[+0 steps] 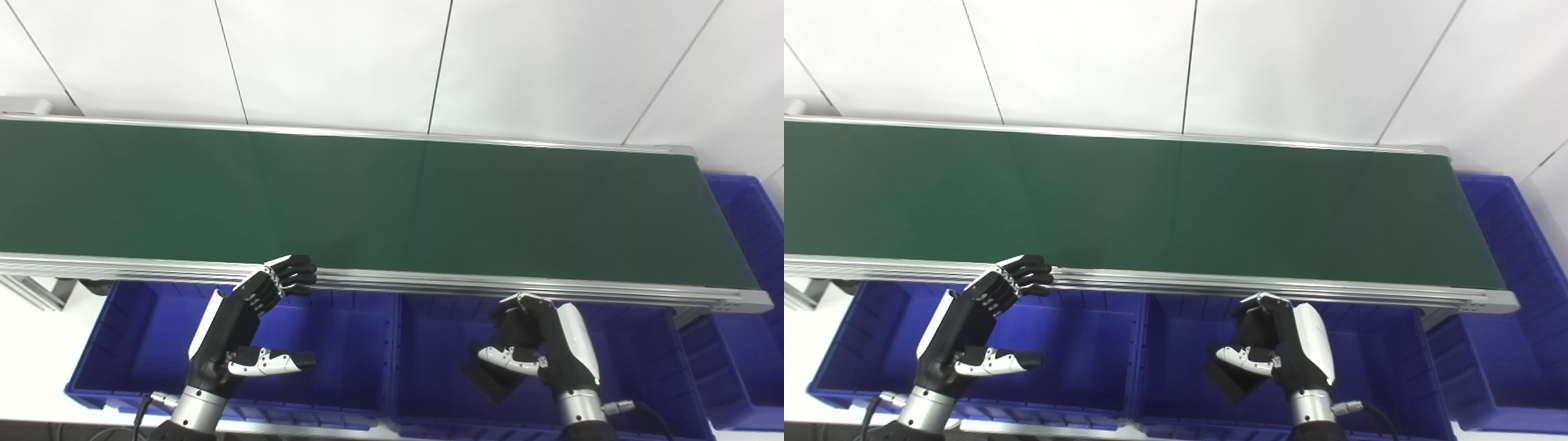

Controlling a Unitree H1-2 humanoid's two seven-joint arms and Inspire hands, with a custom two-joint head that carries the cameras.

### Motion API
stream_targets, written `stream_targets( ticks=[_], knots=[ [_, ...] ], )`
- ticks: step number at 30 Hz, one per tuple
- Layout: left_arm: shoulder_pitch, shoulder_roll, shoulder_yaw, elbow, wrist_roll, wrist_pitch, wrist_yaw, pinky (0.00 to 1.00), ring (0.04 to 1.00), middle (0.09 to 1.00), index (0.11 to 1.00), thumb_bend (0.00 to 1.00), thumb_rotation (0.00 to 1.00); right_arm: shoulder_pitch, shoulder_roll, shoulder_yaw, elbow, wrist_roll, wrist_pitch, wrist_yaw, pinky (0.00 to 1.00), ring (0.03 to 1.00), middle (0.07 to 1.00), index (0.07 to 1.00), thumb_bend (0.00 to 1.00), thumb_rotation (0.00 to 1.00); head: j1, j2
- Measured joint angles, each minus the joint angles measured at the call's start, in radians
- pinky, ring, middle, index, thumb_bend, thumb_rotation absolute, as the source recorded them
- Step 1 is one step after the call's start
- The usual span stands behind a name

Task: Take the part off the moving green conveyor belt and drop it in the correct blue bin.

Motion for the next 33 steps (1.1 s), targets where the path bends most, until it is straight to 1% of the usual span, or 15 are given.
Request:
stream_targets(
  ticks=[3, 6, 7, 8, 9, 10, 11, 12, 14, 15, 19, 22, 27, 28, 33],
  knots=[
    [0.000, 0.000, -0.001, 0.000, -0.008, 0.000, -0.001, 0.67, 0.726, 0.759, 0.771, 0.92, 0.24, -0.021, 0.005, 0.001, 0.051, -0.009, 0.008, 0.000, 0.46, 0.436, 0.512, 0.502, 0.51, 0.00, -0.002, -0.008],
    [0.001, 0.001, 0.000, 0.000, -0.009, 0.000, -0.002, 0.67, 0.726, 0.760, 0.771, 0.92, 0.23, -0.038, -0.001, 0.013, 0.105, -0.018, 0.009, -0.007, 0.52, 0.443, 0.521, 0.499, 0.51, 0.00, -0.002, -0.009],
    [0.001, 0.002, 0.000, 0.000, -0.009, 0.000, -0.003, 0.67, 0.730, 0.760, 0.772, 0.91, 0.24, -0.044, -0.005, 0.020, 0.128, -0.019, 0.009, -0.010, 0.56, 0.587, 0.525, 0.488, 0.52, 0.00, 0.000, -0.009],
    [0.000, 0.002, -0.001, 0.000, -0.009, 0.000, -0.003, 0.67, 0.733, 0.761, 0.772, 0.91, 0.23, -0.048, -0.010, 0.027, 0.146, -0.019, 0.009, -0.011, 0.62, 0.687, 0.670, 0.493, 0.51, 0.07, 0.002, -0.009],
    [0.001, 0.003, -0.001, 0.000, -0.009, 0.000, -0.003, 0.68, 0.734, 0.761, 0.773, 0.91, 0.23, -0.050, -0.014, 0.032, 0.156, -0.019, 0.009, -0.011, 0.66, 0.746, 0.744, 0.496, 0.52, 0.11, 0.000, -0.011],
    [0.001, 0.003, -0.001, 0.000, -0.009, 0.000, -0.003, 0.68, 0.736, 0.762, 0.774, 0.91, 0.23, -0.050, -0.016, 0.035, 0.159, -0.018, 0.009, -0.011, 0.72, 0.827, 0.824, 0.640, 0.67, 0.21, 0.000, -0.011],
    [0.001, 0.005, -0.001, 0.000, -0.009, 0.000, -0.003, 0.68, 0.736, 0.762, 0.774, 0.91, 0.23, -0.050, -0.018, 0.040, 0.159, -0.016, 0.009, -0.008, 0.74, 0.842, 0.836, 0.670, 0.71, 0.23, 0.000, -0.011],
    [0.001, 0.007, -0.001, 0.000, -0.009, 0.000, -0.003, 0.68, 0.737, 0.762, 0.775, 0.91, 0.23, -0.051, -0.019, 0.044, 0.159, -0.013, 0.009, -0.004, 0.76, 0.869, 0.861, 0.729, 0.77, 0.27, 0.000, -0.014],
    [0.001, 0.009, 0.001, 0.000, -0.010, 0.000, -0.004, 0.68, 0.735, 0.759, 0.773, 0.91, 0.23, -0.050, -0.025, 0.054, 0.156, -0.006, 0.009, 0.014, 0.84, 0.944, 0.940, 0.844, 0.94, 0.39, -0.003, -0.017],
    [0.001, 0.009, 0.002, 0.000, -0.010, 0.000, -0.004, 0.68, 0.735, 0.760, 0.774, 0.91, 0.24, -0.049, -0.030, 0.062, 0.154, -0.005, 0.009, 0.020, 0.86, 0.963, 0.960, 0.874, 0.97, 0.41, -0.003, -0.018],
    [0.001, 0.012, 0.004, 0.000, -0.015, 0.000, -0.007, 0.68, 0.732, 0.760, 0.773, 0.92, 0.24, -0.043, -0.051, 0.074, 0.144, 0.002, 0.009, 0.051, 0.93, 0.999, 0.999, 0.989, 1.00, 0.48, -0.006, -0.028],
    [0.000, 0.013, 0.006, 0.001, -0.020, 0.000, -0.010, 0.67, 0.733, 0.759, 0.773, 0.91, 0.23, -0.021, -0.062, 0.073, 0.114, 0.007, 0.009, 0.055, 0.93, 0.999, 1.000, 0.998, 1.00, 0.50, -0.008, -0.040],
    [-0.002, 0.013, 0.005, 0.007, -0.024, 0.000, -0.016, 0.67, 0.729, 0.759, 0.767, 0.91, 0.20, 0.026, -0.075, 0.066, 0.065, 0.027, 0.004, 0.047, 0.89, 0.982, 1.000, 1.000, 1.00, 0.55, -0.009, -0.052],
    [-0.002, 0.013, 0.004, 0.010, -0.028, 0.000, -0.021, 0.67, 0.726, 0.756, 0.764, 0.91, 0.19, 0.037, -0.077, 0.065, 0.055, 0.037, -0.007, 0.045, 0.89, 0.982, 1.000, 1.000, 1.00, 0.56, -0.012, -0.060],
    [-0.010, 0.010, 0.004, 0.017, -0.031, 0.000, -0.026, 0.67, 0.733, 0.754, 0.765, 0.92, 0.18, 0.070, -0.088, 0.055, 0.038, 0.163, -0.152, 0.038, 0.92, 0.995, 1.000, 1.000, 1.00, 0.56, -0.014, -0.072]
  ],
)
